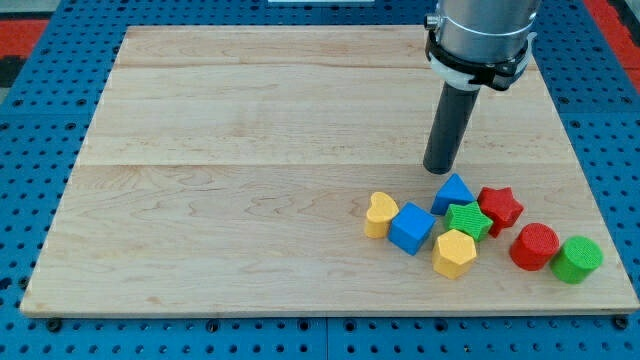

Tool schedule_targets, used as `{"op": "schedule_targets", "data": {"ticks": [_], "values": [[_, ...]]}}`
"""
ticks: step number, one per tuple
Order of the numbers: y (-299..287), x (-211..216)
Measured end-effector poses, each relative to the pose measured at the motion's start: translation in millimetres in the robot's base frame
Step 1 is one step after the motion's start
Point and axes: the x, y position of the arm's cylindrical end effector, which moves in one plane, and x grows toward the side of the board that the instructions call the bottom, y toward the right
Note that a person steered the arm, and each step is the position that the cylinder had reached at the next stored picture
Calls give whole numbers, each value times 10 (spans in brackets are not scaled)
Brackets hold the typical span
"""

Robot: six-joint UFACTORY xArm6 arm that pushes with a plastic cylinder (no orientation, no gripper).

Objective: Ponit your arm at green circle

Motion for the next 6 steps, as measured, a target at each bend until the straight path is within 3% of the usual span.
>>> {"op": "schedule_targets", "data": {"ticks": [2,4,5,6], "values": [[9,0],[142,-475],[1024,-814],[1923,-657]]}}
